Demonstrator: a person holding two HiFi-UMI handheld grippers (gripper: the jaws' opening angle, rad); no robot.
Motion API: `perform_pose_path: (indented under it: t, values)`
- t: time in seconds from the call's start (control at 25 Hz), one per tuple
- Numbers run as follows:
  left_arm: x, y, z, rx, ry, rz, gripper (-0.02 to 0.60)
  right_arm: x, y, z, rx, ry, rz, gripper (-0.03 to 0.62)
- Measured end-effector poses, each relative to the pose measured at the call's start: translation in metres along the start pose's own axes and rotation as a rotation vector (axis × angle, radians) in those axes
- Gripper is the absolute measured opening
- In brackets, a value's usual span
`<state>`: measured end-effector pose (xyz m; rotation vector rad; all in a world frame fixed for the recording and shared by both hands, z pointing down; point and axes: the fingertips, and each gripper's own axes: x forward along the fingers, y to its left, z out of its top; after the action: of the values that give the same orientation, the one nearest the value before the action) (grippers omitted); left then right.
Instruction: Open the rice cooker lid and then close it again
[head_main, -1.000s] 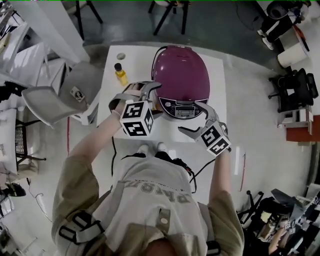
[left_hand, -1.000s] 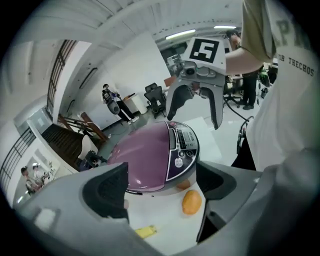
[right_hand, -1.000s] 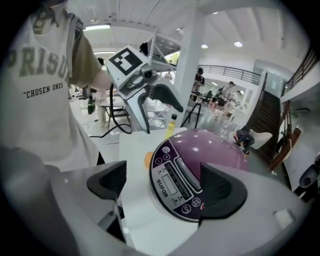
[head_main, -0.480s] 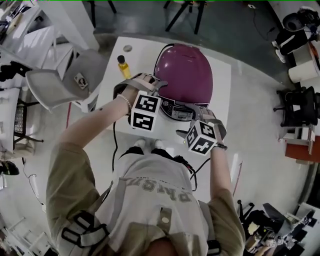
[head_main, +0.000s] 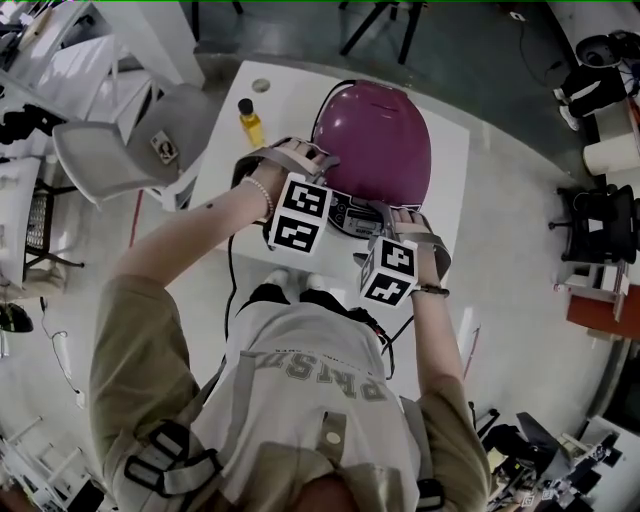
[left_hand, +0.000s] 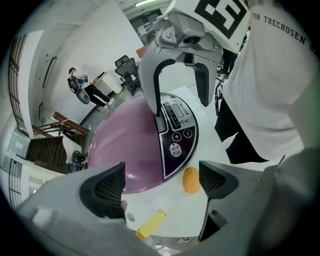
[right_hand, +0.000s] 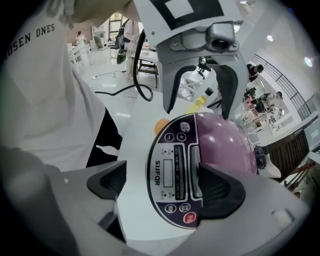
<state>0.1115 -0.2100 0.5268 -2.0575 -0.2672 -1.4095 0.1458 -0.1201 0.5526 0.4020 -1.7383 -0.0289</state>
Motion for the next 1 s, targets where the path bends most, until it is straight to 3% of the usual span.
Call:
perform_pose_path:
  t: [0.48, 1.0]
  values:
    - [0.010, -0.005, -0.002, 0.002, 0.020, -0.052, 0.474, 0.009, 0.006, -0.003, 0.012, 0.143, 0.021, 0.439]
    - [0.004, -0.002, -0.004, 0.030, 0.010, -0.060, 0.480, 0.014, 0.005, 0.000, 0.054, 0.146, -0.012, 0.439]
